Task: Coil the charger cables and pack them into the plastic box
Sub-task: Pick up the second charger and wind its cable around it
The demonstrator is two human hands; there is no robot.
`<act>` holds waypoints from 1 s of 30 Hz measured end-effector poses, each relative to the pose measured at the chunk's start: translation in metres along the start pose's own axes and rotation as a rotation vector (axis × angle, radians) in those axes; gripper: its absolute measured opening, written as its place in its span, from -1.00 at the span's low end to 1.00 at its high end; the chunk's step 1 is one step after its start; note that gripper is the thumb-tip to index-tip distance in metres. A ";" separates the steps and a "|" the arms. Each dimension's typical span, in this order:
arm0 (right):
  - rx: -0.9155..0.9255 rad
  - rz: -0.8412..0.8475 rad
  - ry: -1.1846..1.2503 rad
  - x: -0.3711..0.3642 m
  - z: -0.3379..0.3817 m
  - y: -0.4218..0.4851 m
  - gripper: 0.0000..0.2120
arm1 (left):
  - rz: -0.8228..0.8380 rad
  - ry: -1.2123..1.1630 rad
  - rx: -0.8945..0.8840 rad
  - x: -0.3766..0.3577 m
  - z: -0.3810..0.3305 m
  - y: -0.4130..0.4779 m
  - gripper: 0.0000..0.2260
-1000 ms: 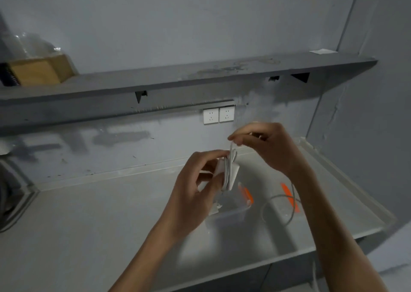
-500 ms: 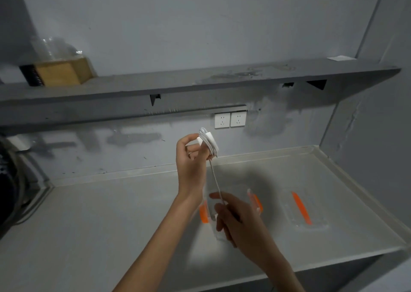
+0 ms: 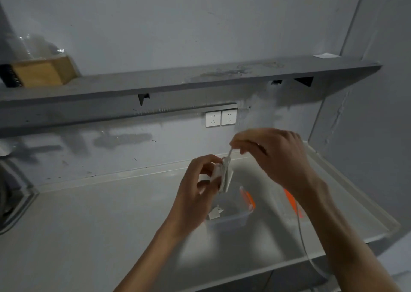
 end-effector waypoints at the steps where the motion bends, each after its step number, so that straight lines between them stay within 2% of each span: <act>1: -0.015 0.025 0.049 -0.009 -0.008 0.006 -0.78 | 0.023 -0.038 -0.021 0.000 -0.007 -0.003 -0.71; 5: -0.223 0.130 0.525 -0.059 -0.022 0.003 -0.77 | 0.043 -0.126 -0.023 0.007 -0.022 -0.001 -0.73; 10: -0.466 0.255 0.834 -0.115 -0.001 -0.034 -0.57 | -0.009 -0.337 0.085 0.009 -0.017 0.006 -0.74; 13: -0.508 0.309 0.967 -0.135 0.020 -0.055 -0.61 | -0.179 -0.504 0.184 0.018 0.003 0.018 -0.72; 16: -0.538 0.368 1.000 -0.142 0.039 -0.079 -0.68 | -0.357 -0.657 0.259 0.022 0.015 0.028 -0.69; 18: -0.531 0.435 1.067 -0.140 0.058 -0.094 -0.74 | -0.466 -0.735 0.262 0.030 0.023 0.036 -0.70; 19: -0.527 0.475 1.088 -0.135 0.066 -0.099 -0.76 | -0.509 -0.695 0.234 0.036 0.026 0.039 -0.72; 20: -0.508 0.504 1.068 -0.127 0.070 -0.102 -0.78 | -0.531 -0.577 0.186 0.041 0.029 0.042 -0.75; 22: -0.421 0.498 0.843 -0.103 0.067 -0.095 -0.79 | -0.499 -0.260 0.086 0.046 0.032 0.043 -0.81; 24: -0.320 0.374 0.525 -0.070 0.051 -0.076 -0.82 | -0.417 -0.065 0.035 0.040 0.035 0.036 -0.83; 27: -0.200 0.152 0.159 -0.023 0.028 -0.043 -0.84 | -0.251 -0.002 -0.002 0.021 0.032 0.019 -0.74; 30: -0.104 -0.002 0.049 0.004 0.013 -0.019 -0.82 | -0.072 -0.031 -0.015 0.002 0.012 0.001 -0.68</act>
Point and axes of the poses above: each hand's wrist, its own y-axis towards the middle knuckle, its own x-axis out of the back of the hand, z = x × y, the point moved 5 cm from there along y, towards the middle knuckle, and after that the axes turned 13 degrees about -y, right-handed, at the moved point
